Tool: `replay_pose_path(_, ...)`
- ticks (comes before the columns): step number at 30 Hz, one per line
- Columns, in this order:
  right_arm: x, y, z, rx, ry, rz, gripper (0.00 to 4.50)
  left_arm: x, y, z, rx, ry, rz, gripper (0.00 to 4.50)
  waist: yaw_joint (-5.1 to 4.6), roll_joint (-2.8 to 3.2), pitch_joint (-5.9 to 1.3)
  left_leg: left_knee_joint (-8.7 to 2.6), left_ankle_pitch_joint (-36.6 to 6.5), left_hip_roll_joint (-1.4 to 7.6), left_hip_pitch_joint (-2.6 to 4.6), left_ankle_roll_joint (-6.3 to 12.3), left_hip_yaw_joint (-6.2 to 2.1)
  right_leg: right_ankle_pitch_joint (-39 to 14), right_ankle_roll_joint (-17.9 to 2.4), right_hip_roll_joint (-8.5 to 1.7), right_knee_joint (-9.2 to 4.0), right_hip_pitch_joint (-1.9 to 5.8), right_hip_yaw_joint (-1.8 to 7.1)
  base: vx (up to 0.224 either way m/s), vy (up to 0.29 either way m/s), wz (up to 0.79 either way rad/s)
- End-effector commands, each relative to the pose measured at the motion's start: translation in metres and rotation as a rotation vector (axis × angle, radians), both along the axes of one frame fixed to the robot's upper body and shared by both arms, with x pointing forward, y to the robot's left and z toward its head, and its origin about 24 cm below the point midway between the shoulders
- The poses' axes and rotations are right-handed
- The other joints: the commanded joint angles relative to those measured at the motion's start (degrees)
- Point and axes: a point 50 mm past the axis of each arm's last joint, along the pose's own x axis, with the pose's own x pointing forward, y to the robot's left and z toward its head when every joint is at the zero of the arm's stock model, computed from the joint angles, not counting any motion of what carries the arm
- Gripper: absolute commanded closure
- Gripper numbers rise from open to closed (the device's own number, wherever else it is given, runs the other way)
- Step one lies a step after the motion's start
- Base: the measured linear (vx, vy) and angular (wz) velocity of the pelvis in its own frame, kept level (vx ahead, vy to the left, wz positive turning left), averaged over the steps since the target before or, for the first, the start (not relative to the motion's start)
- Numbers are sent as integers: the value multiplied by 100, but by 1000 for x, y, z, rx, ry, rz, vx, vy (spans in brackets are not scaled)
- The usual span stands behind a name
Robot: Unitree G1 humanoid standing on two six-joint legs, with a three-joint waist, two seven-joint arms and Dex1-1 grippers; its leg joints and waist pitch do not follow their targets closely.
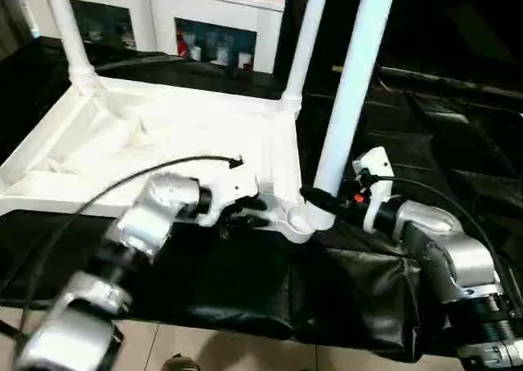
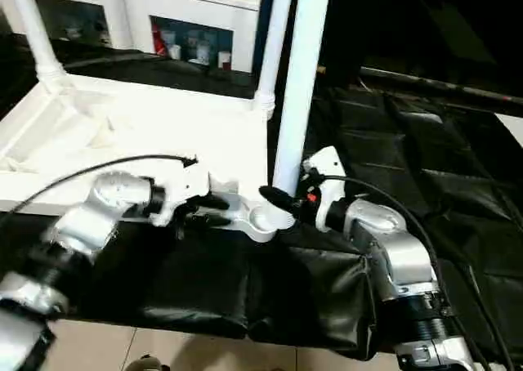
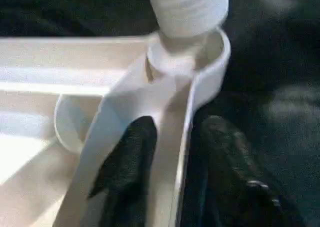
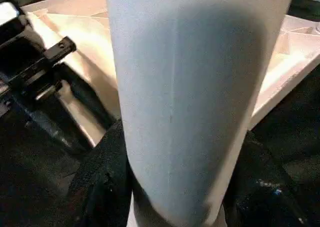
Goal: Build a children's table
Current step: Insert table leg to table base
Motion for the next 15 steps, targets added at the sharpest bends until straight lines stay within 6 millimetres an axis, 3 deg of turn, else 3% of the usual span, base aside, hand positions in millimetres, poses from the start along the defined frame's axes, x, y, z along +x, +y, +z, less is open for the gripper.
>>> replay_pose_path(1, 0, -3, 5, -14, -17, 2, 260, 3, -2, 3, 36, -22, -55, 267, -7, 129, -409, -375, -1332, 26, 76, -137, 24, -1161, -843, -312, -389, 308, 236, 0, 0, 0)
replay_pose_path(3, -1, -4, 5, -13, -16, 0, 260, 5, 1, 3, 65, -26, -94, 267, 7, 165, -415, -371, -1367, 13, 86, -146, 25, -1164, -855, -308, -403, 306, 235, 0, 0, 0)
replay_pose_path(5, -1, -4, 5, -12, -16, -2, 260, 5, 2, 3, 72, -17, -111, 267, 2, 147, -421, -374, -1347, 32, 82, -172, 20, -1025, -925, -317, -372, 319, 236, 0, 0, 0)
replay_pose_path(6, -2, -5, 5, -11, -17, -6, 260, 6, 2, 3, 75, -12, -119, 267, 1, 191, -421, -375, -1365, 28, 91, -177, 23, -955, -963, -309, -377, 312, 236, 0, 0, 0)
replay_pose_path(7, -2, -5, 5, -10, -17, -7, 260, 6, 2, 3, 75, -11, -120, 267, -3, 185, -427, -369, -1373, 26, 85, -183, 22, -871, -1007, -307, -356, 326, 238, 0, 0, 0)
replay_pose_path(8, -2, -5, 5, -8, -17, -8, 260, 9, 2, 4, 74, -17, -119, 267, 1, 224, -423, -371, -1403, 25, 89, -184, 22, -863, -1039, -310, -360, 324, 237, 0, 0, 0)
replay_pose_path(13, -3, -3, 4, -7, -17, -8, 260, 13, -2, 3, 58, -4, -126, 316, 12, 209, -414, -363, -1421, 14, 80, -154, 26, -1006, -1058, -315, -385, 334, 236, 0, 0, 0)
replay_pose_path(14, -3, -3, 4, -7, -16, -7, 260, 14, -2, 3, 57, -3, -126, 329, 21, 263, -428, -363, -1404, 25, 87, -174, 13, -929, -1082, -328, -357, 345, 240, 0, 0, 0)
replay_pose_path(15, -3, -3, 4, -6, -16, -7, 260, 14, -2, 3, 56, -2, -126, 338, 11, 240, -422, -363, -1409, 23, 83, -164, 21, -900, -1085, -317, -371, 342, 240, 0, 0, 0)
